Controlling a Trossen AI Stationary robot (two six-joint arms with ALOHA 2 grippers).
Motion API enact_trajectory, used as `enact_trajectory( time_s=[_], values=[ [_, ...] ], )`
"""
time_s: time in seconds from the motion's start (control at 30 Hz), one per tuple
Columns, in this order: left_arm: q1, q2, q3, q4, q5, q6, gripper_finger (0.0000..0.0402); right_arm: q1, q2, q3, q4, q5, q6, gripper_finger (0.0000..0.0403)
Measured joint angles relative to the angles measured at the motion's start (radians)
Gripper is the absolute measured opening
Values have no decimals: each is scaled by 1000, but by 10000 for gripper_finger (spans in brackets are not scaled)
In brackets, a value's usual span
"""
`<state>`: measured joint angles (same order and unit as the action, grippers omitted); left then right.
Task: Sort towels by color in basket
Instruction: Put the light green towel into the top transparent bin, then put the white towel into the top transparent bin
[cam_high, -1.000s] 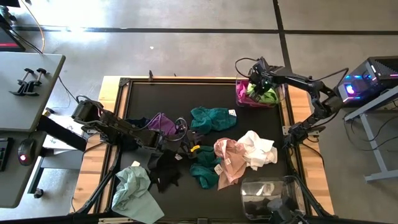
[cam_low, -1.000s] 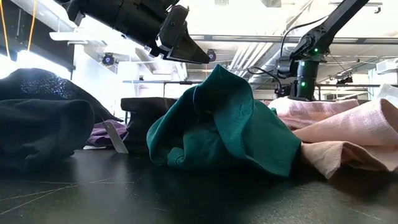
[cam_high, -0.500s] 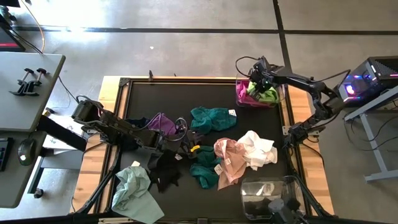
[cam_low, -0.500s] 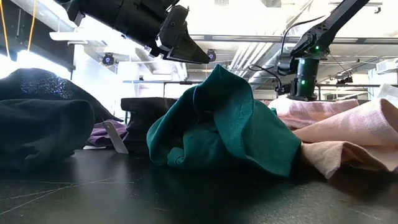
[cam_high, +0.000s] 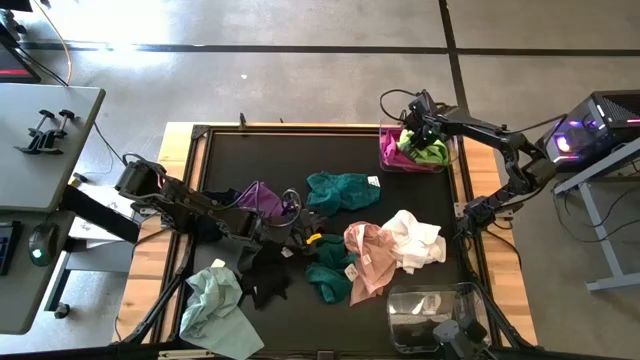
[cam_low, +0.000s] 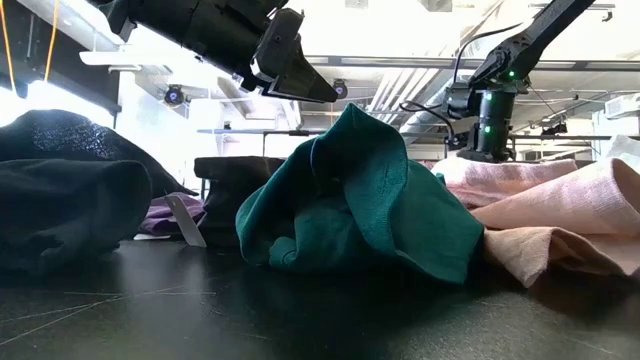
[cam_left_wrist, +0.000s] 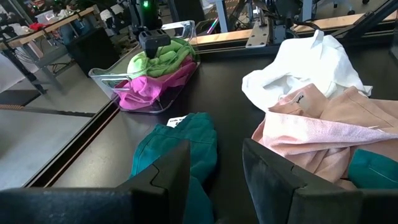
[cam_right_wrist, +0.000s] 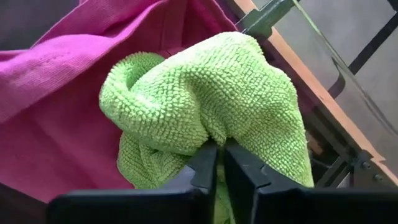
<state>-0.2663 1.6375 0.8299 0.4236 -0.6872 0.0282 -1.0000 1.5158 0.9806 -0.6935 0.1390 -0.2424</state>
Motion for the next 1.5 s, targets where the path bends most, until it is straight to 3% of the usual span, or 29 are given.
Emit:
enact_trajectory(
  time_s=[0.23, 0.37, 0.97, 1.13, 1.37, 1.5],
  values=[
    [0, 0, 0, 0, 0, 0, 133, 0, 0, 0, 1, 0, 3, 135],
    [0, 0, 0, 0, 0, 0, 133, -2, 0, 0, 3, 0, 8, 166],
    [0, 0, 0, 0, 0, -1, 133, -2, 0, 1, 26, 1, -5, 172],
    [0, 0, 0, 0, 0, -1, 133, -2, -14, 1, 47, 129, -12, 172],
    [0, 0, 0, 0, 0, -1, 133, 22, -151, 1, 34, 173, 33, 171],
    [0, 0, 0, 0, 0, -9, 133, 111, -260, -19, 7, 171, 63, 163]
  ],
)
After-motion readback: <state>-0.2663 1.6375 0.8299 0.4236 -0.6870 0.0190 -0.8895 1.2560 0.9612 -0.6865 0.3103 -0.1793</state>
